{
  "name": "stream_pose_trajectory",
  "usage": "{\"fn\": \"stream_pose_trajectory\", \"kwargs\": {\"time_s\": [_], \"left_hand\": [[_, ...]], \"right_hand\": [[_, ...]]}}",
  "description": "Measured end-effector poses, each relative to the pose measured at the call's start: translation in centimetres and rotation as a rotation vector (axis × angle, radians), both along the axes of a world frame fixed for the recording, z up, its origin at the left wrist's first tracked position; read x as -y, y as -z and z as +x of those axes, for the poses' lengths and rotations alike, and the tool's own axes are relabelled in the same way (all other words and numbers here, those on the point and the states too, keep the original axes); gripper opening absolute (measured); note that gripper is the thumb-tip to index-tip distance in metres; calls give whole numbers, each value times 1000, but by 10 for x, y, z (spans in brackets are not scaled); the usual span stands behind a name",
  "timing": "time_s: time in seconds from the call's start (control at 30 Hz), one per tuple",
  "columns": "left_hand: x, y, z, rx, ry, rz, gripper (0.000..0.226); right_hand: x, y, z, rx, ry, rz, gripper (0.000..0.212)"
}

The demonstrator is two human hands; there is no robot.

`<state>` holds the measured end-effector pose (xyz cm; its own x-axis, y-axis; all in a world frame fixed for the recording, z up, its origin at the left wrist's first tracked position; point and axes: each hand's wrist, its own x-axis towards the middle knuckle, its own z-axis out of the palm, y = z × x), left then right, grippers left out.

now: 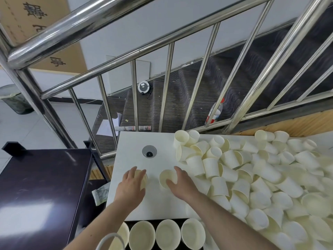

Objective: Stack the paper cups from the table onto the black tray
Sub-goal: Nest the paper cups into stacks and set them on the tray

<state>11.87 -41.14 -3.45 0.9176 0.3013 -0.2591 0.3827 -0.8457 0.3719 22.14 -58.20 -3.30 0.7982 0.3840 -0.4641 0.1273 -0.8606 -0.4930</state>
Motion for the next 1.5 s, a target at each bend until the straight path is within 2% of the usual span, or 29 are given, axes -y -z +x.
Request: {"fn": "stream_pose_trajectory", "kwargs": {"time_s": [0.1,0.23,0.33,0.47,0.77,0.93,1.17,1.5], "left_hand": [[2,-2,2,32,-8,-22,67],[5,-9,-2,63,-10,-42,69],[9,-17,-7,103,-14,-58,70],[18,-31,-14,179,-23,-93,72],[53,-71,-40,281,80,-160,77],[74,-77,-55,223,159,-158,77],[96,-69,-75,113,222,-98,79],[113,-43,-79,-24,268,2,78]], "right_hand": [[-3,-6,-6,127,-193,-62,88],[-8,-7,-8,183,-365,-130,77],[-5,-6,-10,225,-342,-78,70],[8,-19,-14,268,-241,34,72],[69,-74,-37,229,-232,158,72],[95,-92,-57,168,-313,82,75],[118,-87,-84,107,-347,-9,77],[116,-58,-97,167,-333,-56,83]]}}
